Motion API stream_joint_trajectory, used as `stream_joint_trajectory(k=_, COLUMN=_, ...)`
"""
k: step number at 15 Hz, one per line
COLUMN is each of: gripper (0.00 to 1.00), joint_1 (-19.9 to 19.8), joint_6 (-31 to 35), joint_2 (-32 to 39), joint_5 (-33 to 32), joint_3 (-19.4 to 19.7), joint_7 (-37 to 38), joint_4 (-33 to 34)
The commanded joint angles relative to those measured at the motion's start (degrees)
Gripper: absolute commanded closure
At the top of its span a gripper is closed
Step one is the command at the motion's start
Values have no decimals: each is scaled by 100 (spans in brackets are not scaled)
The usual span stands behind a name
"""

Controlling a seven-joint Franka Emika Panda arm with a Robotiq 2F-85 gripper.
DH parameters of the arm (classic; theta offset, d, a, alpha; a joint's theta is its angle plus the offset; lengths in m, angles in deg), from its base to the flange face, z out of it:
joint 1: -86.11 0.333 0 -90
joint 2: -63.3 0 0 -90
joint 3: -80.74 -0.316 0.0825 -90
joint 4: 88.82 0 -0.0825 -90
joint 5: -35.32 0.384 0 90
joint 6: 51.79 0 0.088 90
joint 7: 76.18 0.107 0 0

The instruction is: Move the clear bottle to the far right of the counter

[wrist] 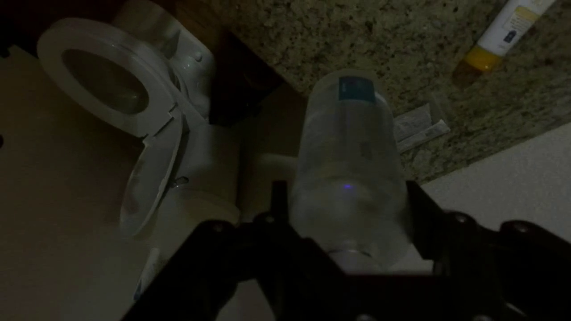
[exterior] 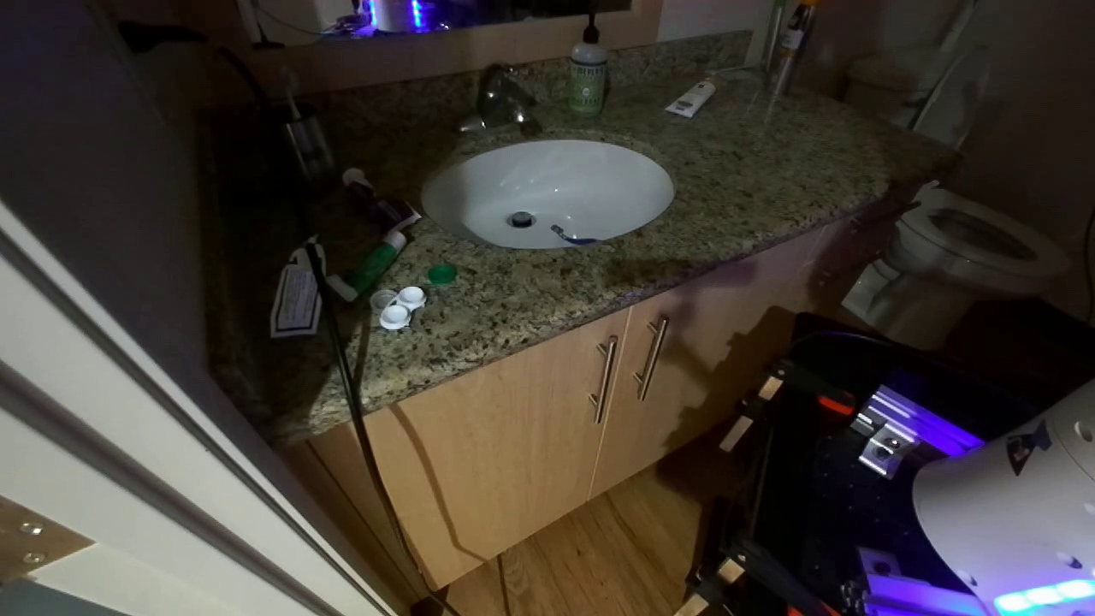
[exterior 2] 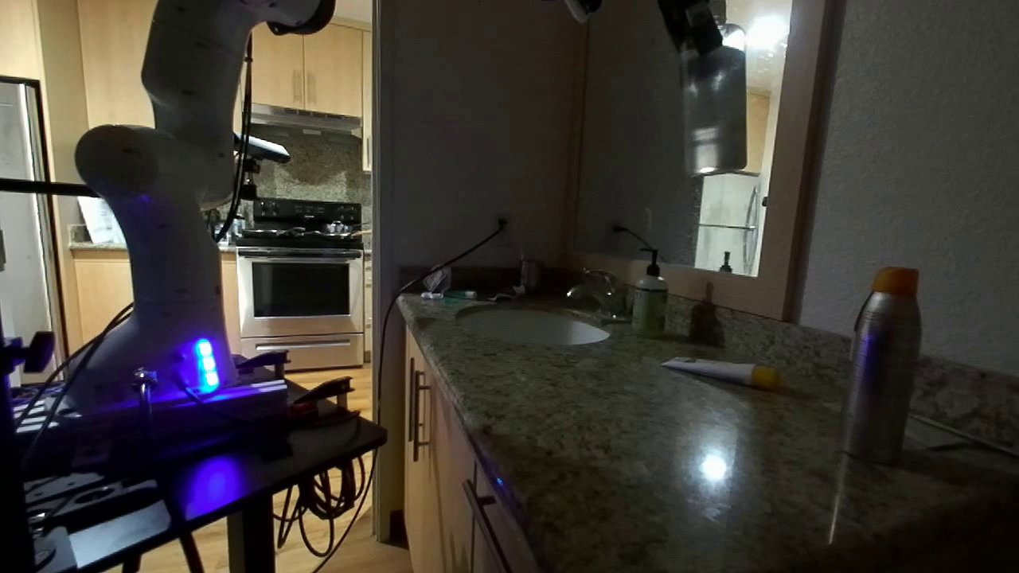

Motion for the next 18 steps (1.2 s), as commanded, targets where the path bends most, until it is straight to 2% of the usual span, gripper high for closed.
stream_joint_trajectory(k=1, gripper=62, joint_1=244, joint_6=234, joint_2=-73, joint_5=-699, joint_3=23, joint_7=372, joint_4=-462)
stream_joint_trajectory(k=3, gripper=62, joint_1=516, joint_6=213, joint_2=85, joint_5=-1420, joint_3=108, joint_7=1099, joint_4=-632)
stream_joint_trajectory(k=4, gripper=62, joint_1=803, joint_6=270, joint_2=-76, joint_5=-1868, joint_3=122, joint_7=1648, joint_4=-1069)
stream_joint_trajectory(k=6, gripper=62, joint_1=1131, joint_6=-61, joint_2=134, joint_5=-2395, joint_3=193, joint_7=2430, joint_4=-1133)
stream_joint_trajectory(k=8, gripper=62, joint_1=1389, joint_6=-249, joint_2=247, joint_5=-2371, joint_3=234, joint_7=3152, joint_4=-1230)
stream_joint_trajectory(k=9, gripper=62, joint_1=1445, joint_6=-432, joint_2=93, joint_5=-1799, joint_3=120, joint_7=3328, joint_4=-1300)
stream_joint_trajectory(k=10, gripper=37, joint_1=1405, joint_6=-174, joint_2=341, joint_5=-2047, joint_3=221, joint_7=3047, joint_4=-1177)
stream_joint_trajectory(k=15, gripper=37, joint_1=1537, joint_6=-342, joint_2=270, joint_5=-1796, joint_3=215, joint_7=3325, joint_4=-1197)
stream_joint_trajectory(k=16, gripper=62, joint_1=1533, joint_6=-344, joint_2=264, joint_5=-1796, joint_3=221, joint_7=3326, joint_4=-1197)
stream_joint_trajectory(k=17, gripper=62, joint_1=1478, joint_6=-351, joint_2=300, joint_5=-1770, joint_3=223, joint_7=3148, joint_4=-1209)
stream_joint_trajectory(k=18, gripper=55, joint_1=1386, joint_6=-160, joint_2=371, joint_5=-1832, joint_3=265, joint_7=2964, joint_4=-1334)
